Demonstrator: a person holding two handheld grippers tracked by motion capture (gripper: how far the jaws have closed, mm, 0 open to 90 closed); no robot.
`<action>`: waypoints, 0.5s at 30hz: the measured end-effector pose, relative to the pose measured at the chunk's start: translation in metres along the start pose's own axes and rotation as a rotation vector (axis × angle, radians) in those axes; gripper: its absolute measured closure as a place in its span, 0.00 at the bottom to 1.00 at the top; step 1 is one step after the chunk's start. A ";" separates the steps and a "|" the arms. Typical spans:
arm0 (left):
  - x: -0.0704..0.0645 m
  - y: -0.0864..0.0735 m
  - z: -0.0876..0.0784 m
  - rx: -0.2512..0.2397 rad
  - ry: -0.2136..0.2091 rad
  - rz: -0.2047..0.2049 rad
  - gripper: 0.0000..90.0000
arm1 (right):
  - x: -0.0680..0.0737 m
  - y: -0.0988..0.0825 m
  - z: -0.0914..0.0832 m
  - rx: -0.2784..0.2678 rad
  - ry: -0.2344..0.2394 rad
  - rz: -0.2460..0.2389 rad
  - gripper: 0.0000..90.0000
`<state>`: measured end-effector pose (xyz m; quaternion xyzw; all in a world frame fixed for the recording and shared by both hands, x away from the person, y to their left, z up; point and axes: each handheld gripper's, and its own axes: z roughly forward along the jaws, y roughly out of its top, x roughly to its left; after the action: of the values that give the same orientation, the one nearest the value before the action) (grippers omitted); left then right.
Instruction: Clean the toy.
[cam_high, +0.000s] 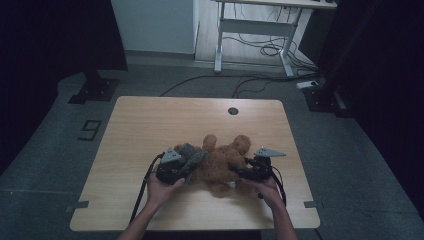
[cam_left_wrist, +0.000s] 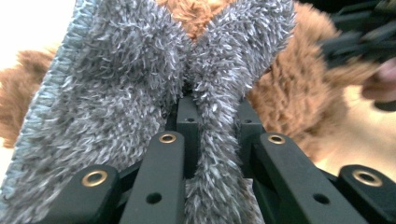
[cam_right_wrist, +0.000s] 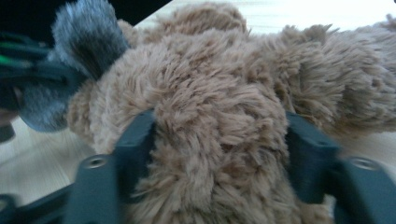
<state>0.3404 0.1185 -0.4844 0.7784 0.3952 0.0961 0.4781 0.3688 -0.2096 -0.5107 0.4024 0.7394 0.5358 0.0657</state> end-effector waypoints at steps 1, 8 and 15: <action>-0.001 0.002 -0.002 -0.005 -0.014 -0.021 0.86 | 0.000 -0.002 -0.001 0.005 0.000 -0.008 0.47; -0.031 0.039 0.001 -0.021 -0.048 0.043 0.86 | 0.005 -0.012 -0.006 -0.007 -0.013 -0.065 0.58; -0.083 0.081 0.064 0.041 -0.093 0.117 0.85 | 0.018 -0.021 -0.009 -0.042 -0.071 -0.141 0.62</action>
<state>0.3608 -0.0016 -0.4324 0.8135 0.3283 0.0794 0.4735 0.3413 -0.2063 -0.5185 0.3666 0.7517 0.5306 0.1382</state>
